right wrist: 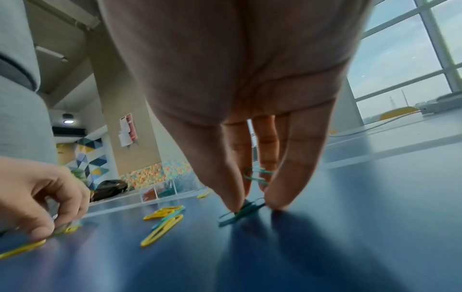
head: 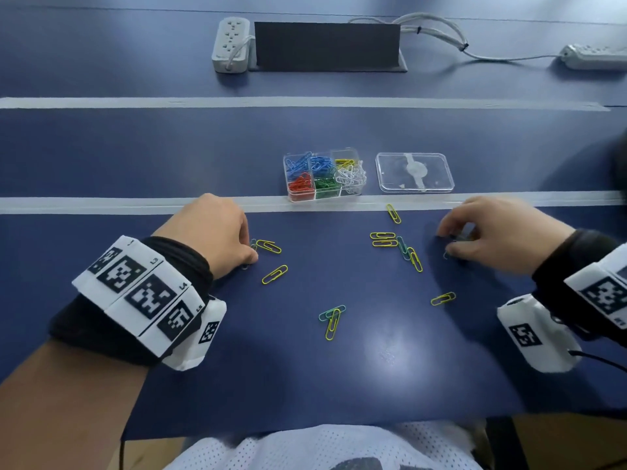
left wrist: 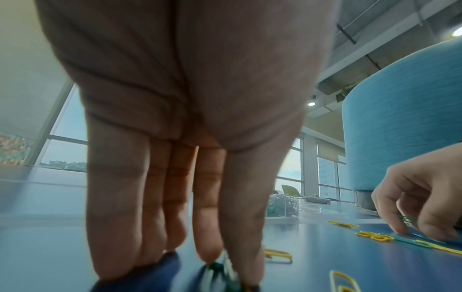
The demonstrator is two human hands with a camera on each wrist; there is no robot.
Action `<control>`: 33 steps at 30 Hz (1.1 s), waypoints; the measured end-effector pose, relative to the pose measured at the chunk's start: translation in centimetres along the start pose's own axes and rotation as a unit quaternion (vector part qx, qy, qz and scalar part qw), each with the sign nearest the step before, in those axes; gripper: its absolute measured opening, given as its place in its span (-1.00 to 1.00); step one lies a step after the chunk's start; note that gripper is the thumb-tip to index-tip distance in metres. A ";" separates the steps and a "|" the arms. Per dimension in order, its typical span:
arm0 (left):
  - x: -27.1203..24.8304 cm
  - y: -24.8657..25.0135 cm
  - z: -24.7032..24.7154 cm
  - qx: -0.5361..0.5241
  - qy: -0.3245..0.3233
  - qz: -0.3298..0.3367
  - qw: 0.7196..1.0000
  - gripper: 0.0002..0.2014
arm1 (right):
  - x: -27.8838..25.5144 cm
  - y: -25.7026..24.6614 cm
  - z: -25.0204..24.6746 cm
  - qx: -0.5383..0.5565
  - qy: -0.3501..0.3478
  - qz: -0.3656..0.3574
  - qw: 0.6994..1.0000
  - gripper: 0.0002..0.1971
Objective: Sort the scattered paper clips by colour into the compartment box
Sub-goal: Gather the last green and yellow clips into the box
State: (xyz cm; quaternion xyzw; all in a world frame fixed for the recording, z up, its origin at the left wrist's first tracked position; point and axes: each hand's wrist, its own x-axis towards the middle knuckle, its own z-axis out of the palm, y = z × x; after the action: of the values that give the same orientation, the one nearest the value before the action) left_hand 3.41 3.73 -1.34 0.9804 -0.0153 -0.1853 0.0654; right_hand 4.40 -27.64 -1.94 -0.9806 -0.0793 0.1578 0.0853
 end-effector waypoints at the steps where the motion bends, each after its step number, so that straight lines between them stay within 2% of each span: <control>1: 0.0 0.0 0.0 -0.002 -0.001 -0.001 1.000 -0.89 | 0.0 0.1 0.1 -0.003 0.000 -0.016 1.000 -0.79; 6: 0.1 -0.6 0.3 -0.057 0.017 -0.005 0.998 -0.94 | -0.1 -0.2 0.5 -0.046 0.015 -0.082 0.995 -0.83; 9: 0.1 -1.1 0.4 -0.101 0.035 -0.001 0.994 -0.94 | -0.2 -0.2 0.5 -0.055 -0.010 -0.095 0.994 -0.78; 15: 0.1 -2.0 0.5 -0.161 0.050 -0.004 0.986 -0.90 | -0.7 -1.0 0.5 -0.078 -0.042 -0.070 0.994 -0.85; 21: -0.3 -2.4 0.4 -0.191 0.037 -0.017 0.981 -0.92 | -1.1 -2.1 0.0 -0.064 -0.056 -0.035 0.996 -0.82; 24: -0.4 -2.9 0.5 -0.178 0.029 -0.030 0.983 -0.85 | -1.5 -2.9 0.1 -0.060 -0.054 -0.066 0.995 -0.79; 27: -0.2 -3.1 0.6 -0.159 -0.005 -0.052 0.986 -0.80 | -1.8 -4.7 0.2 0.025 -0.058 -0.112 0.992 -0.77; 29: -0.3 -3.0 0.7 -0.142 -0.027 -0.054 0.988 -0.84 | -1.6 -5.4 0.1 0.064 -0.055 -0.130 0.988 -0.74; 31: -0.5 -2.8 0.7 -0.120 -0.035 -0.044 0.991 -0.96 | -1.1 -5.6 -0.2 0.062 -0.049 -0.113 0.990 -0.69; 33: -0.6 -2.8 0.9 -0.113 -0.031 -0.034 0.993 -0.89 | -0.6 -5.7 -0.5 0.057 -0.039 -0.083 0.994 -0.69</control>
State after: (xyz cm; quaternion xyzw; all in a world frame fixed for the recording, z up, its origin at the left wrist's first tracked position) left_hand 2.60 6.46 -2.30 0.9605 0.0366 -0.2181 0.1692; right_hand 3.24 -22.28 -0.24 -0.9572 -0.1541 0.1929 0.1508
